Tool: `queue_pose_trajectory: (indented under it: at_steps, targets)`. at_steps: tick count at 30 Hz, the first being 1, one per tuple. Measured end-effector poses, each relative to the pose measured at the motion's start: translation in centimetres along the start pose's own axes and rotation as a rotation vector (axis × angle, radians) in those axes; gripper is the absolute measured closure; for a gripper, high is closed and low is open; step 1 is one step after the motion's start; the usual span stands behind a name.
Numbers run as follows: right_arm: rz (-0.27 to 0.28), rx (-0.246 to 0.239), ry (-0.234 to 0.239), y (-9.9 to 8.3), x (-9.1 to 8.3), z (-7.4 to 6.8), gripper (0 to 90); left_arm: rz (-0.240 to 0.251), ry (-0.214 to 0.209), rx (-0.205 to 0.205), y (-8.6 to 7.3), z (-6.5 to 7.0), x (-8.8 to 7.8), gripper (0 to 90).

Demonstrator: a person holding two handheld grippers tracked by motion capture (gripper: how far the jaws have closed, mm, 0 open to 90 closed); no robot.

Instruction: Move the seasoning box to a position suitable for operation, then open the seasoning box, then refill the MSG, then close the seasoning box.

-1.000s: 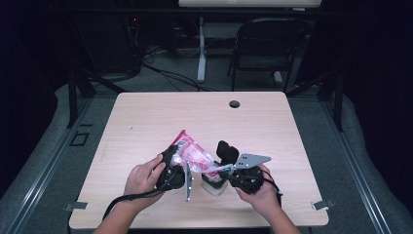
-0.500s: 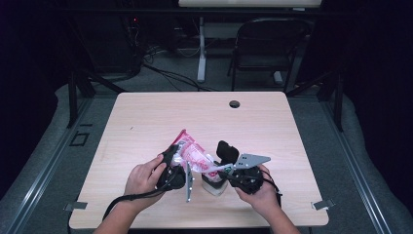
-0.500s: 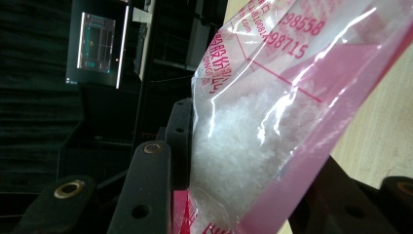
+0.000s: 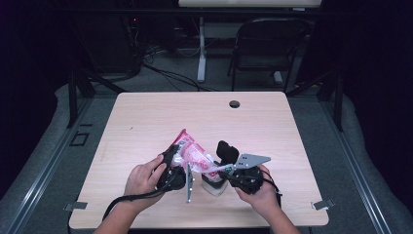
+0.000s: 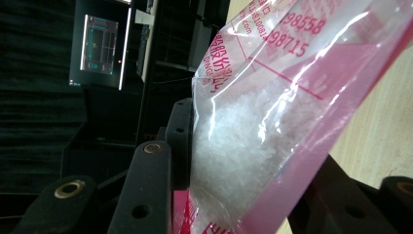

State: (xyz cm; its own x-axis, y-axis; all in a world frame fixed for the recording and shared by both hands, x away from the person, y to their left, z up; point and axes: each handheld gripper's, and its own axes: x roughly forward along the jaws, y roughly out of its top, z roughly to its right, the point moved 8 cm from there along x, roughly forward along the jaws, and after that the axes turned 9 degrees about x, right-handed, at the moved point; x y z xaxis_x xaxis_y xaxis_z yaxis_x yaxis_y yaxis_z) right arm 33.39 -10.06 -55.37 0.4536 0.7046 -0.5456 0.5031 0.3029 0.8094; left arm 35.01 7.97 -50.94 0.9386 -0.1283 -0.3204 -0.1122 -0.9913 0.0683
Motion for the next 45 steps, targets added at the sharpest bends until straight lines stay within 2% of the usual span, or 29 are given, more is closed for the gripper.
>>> queue_pose_trajectory:
  at_steps: [45]
  targets:
    - [0.001,-0.001,-0.001,-0.05,0.17,-0.09,90.0,0.009,0.01,0.003,0.04,-0.25,-0.06,66.7]
